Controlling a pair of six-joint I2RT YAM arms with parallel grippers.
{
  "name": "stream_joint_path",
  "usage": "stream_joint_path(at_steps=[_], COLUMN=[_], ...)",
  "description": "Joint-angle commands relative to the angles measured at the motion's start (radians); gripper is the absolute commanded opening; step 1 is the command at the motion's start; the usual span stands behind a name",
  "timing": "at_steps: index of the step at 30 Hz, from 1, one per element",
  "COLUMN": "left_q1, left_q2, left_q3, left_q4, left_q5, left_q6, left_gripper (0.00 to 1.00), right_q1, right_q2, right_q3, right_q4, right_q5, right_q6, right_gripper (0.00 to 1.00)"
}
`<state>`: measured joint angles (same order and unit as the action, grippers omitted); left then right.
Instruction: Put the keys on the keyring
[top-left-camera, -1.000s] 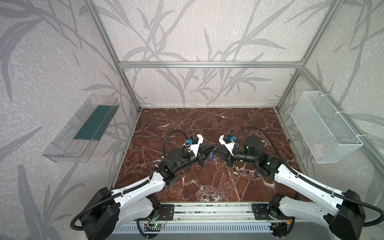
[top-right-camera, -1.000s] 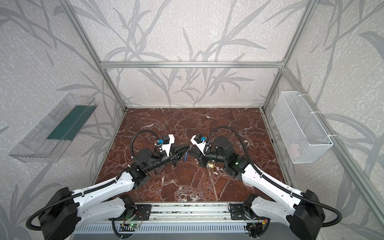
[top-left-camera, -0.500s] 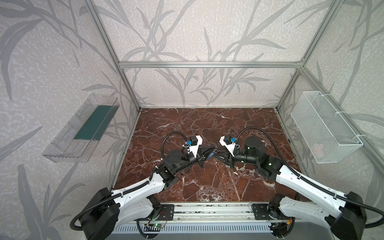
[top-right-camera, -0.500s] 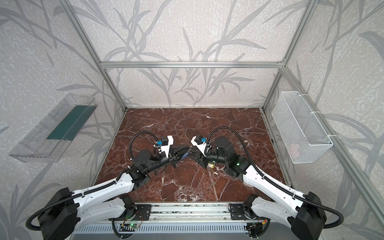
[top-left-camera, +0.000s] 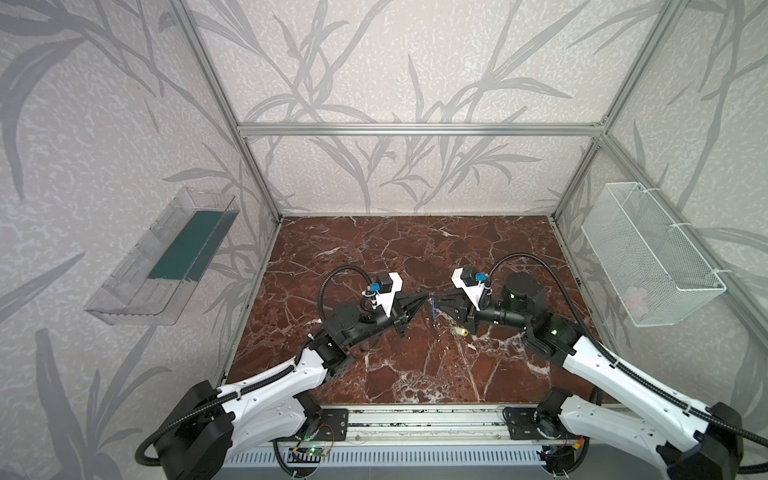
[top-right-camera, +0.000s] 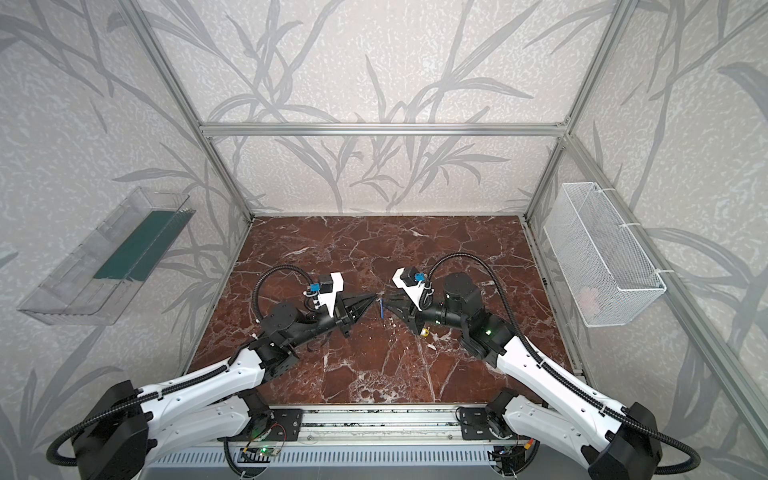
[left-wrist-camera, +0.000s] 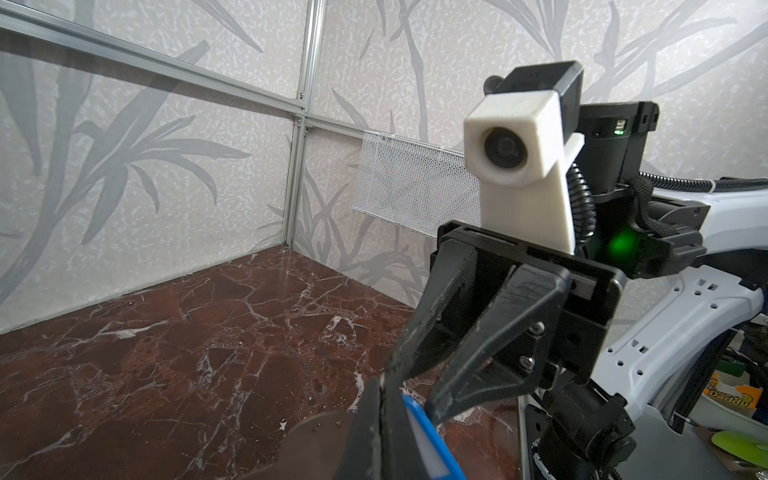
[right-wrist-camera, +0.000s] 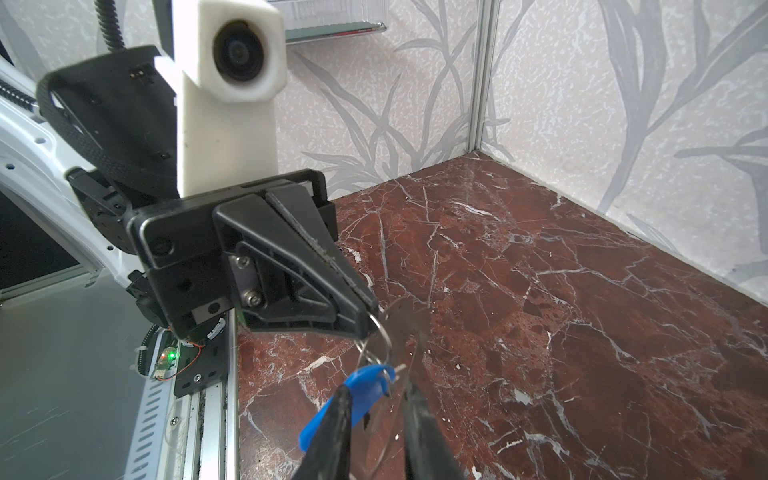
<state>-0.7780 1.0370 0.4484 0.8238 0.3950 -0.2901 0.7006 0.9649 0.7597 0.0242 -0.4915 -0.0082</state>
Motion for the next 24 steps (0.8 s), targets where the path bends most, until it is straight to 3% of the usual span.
stream_joint_path(at_steps=[1, 19, 23, 24], left_q1=[-0.003, -0.003, -0.003, -0.004], left_q2=[-0.023, -0.028, -0.031, -0.031], left_q3=[-0.010, -0.010, -0.015, -0.014], left_q4=[0.033, 0.031, 0.044, 0.044], left_q5=[0.018, 0.059, 0.054, 0.051], left_q6=[-0.003, -0.004, -0.006, -0.005], left_gripper=[0.00, 0.00, 0.00, 0.00], right_q1=[-0.008, -0.029, -0.030, -0.030], right_q2=[-0.021, 0.012, 0.031, 0.031], right_q3=[0.000, 0.020, 0.021, 0.017], right_q4=[0.015, 0.048, 0.035, 0.034], right_q5=[-0.026, -0.083, -0.245, -0.299], right_q6=[0.006, 0.034, 0.016, 0.009], right_gripper=[0.23, 0.23, 0.01, 0.00])
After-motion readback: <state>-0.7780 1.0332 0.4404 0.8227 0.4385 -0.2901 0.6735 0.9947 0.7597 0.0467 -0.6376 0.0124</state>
